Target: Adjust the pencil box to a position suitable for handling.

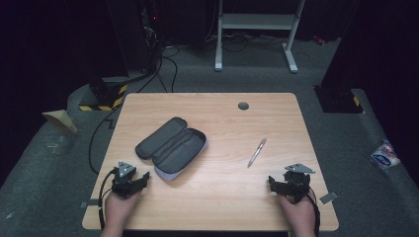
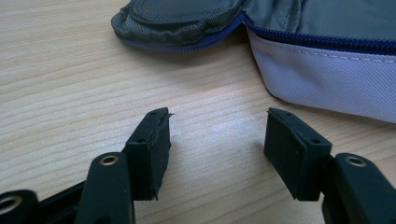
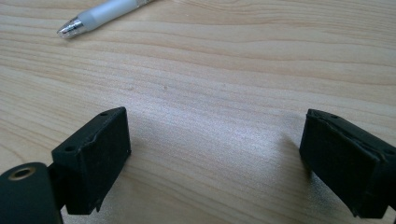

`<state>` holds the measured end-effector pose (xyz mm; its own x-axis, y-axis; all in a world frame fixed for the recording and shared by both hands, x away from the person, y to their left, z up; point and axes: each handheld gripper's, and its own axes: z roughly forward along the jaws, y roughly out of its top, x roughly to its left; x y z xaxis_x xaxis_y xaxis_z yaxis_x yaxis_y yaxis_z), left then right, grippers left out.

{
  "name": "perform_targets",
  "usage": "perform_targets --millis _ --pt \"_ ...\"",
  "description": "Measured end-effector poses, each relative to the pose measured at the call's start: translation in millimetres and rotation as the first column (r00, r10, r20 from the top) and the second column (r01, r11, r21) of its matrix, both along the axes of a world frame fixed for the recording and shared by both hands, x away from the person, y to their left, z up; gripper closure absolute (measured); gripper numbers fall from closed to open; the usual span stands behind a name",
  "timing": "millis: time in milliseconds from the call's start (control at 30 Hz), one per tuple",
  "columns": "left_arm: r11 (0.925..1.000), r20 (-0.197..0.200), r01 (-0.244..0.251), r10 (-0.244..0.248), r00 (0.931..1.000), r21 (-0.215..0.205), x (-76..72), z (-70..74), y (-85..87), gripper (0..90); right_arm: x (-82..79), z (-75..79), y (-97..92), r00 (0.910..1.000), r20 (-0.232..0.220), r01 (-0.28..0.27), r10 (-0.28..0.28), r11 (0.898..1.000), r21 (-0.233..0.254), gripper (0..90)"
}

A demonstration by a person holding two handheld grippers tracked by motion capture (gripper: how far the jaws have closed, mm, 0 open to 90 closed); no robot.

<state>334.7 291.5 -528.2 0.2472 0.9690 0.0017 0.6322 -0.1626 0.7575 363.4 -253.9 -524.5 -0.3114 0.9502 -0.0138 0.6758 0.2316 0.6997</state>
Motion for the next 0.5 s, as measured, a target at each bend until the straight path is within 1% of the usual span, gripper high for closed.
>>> perform_targets --millis 200,267,300,333,367,467,500 --pt "1.0000 0.001 -0.001 0.001 1.0000 0.001 0.4 0.0 0.1 41.2 0.1 0.1 0.0 1.0000 0.000 0.000 0.000 1.000 0.000 8.3" --pt "1.0000 -0.005 0.000 0.000 1.0000 0.006 1.0 0.8 -0.1 41.5 -0.4 0.1 -0.1 1.0000 0.000 -0.003 0.003 1.000 0.000 8.3" --pt "1.0000 -0.016 0.003 -0.003 0.9999 0.005 2.2 1.9 -0.7 42.1 -0.9 0.1 -0.4 1.0000 0.001 -0.008 0.008 1.000 -0.002 8.3" --pt "1.0000 -0.016 0.003 -0.003 0.9999 0.005 2.2 1.9 -0.7 42.5 -1.8 0.3 0.2 1.0000 -0.004 -0.001 0.001 1.000 0.004 8.4" --pt "0.9999 -0.030 0.006 -0.006 0.9995 0.011 4.1 3.5 -1.7 43.0 -2.3 0.2 -0.1 1.0000 -0.002 -0.004 0.004 1.000 0.002 8.4" --pt "0.9998 -0.033 0.007 -0.006 0.9994 0.020 5.1 4.5 -3.3 44.8 -2.5 0.2 -0.1 1.0000 -0.002 -0.005 0.005 1.000 0.002 8.4" --pt "0.9996 -0.025 0.008 -0.008 0.9997 0.028 5.5 5.7 -3.8 45.6 -2.8 0.1 -0.2 1.0000 -0.002 -0.005 0.005 1.000 0.004 8.5"
